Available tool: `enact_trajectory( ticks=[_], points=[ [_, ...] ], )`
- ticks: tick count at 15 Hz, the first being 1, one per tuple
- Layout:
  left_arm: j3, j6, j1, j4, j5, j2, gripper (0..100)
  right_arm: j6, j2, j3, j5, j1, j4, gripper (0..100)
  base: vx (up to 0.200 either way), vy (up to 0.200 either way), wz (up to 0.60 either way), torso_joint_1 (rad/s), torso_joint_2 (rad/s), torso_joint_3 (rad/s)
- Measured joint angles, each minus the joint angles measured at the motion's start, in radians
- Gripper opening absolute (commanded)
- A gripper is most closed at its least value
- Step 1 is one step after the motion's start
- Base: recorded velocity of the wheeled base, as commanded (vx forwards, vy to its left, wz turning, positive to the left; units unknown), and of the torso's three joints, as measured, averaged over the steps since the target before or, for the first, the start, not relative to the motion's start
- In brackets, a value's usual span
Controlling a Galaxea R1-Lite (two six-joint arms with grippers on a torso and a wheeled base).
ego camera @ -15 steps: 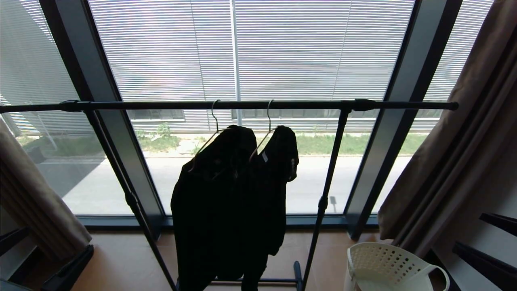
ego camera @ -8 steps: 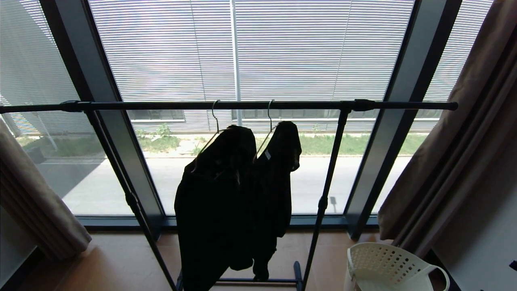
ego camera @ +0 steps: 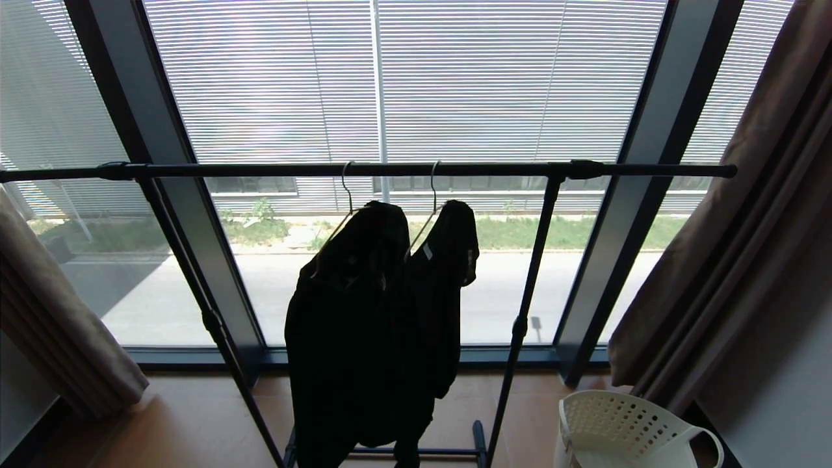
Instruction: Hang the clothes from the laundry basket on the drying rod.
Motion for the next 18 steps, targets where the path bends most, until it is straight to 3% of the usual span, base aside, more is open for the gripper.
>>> enact_trajectory(
  ticks=[2,4,7,9,10,11,18],
  points=[
    [0.000,-0.033,-0.001,0.001,-0.042,-0.017,100,-0.011,-0.077,0.023,-0.084,0.000,0.029,100,0.000,0.000,0.00,0.000,0.00,0.000],
    [0.001,-0.067,-0.001,0.001,-0.050,-0.024,100,-0.027,-0.178,0.035,-0.113,-0.015,0.102,100,0.000,0.000,0.00,0.000,0.00,0.000],
    [0.003,-0.059,-0.002,0.000,-0.051,-0.027,100,-0.025,-0.287,0.037,-0.150,-0.076,0.134,100,0.000,0.000,0.00,0.000,0.00,0.000],
    [0.004,-0.065,-0.001,-0.001,-0.050,-0.029,100,-0.024,-0.319,0.037,-0.115,-0.082,0.134,100,0.000,0.000,0.00,0.000,0.00,0.000],
    [0.004,-0.065,-0.001,-0.001,-0.050,-0.029,100,-0.026,-0.328,0.037,-0.049,-0.083,0.134,100,0.000,0.000,0.00,0.000,0.00,0.000],
    [0.004,-0.066,0.000,-0.001,-0.050,-0.029,100,-0.029,-0.333,0.037,-0.029,-0.084,0.136,100,0.000,0.000,0.00,0.000,0.00,0.000],
    [0.004,-0.066,0.000,-0.001,-0.050,-0.030,100,-0.020,-0.343,0.037,-0.026,-0.084,0.134,100,0.000,0.000,0.00,0.000,0.00,0.000]
  ],
)
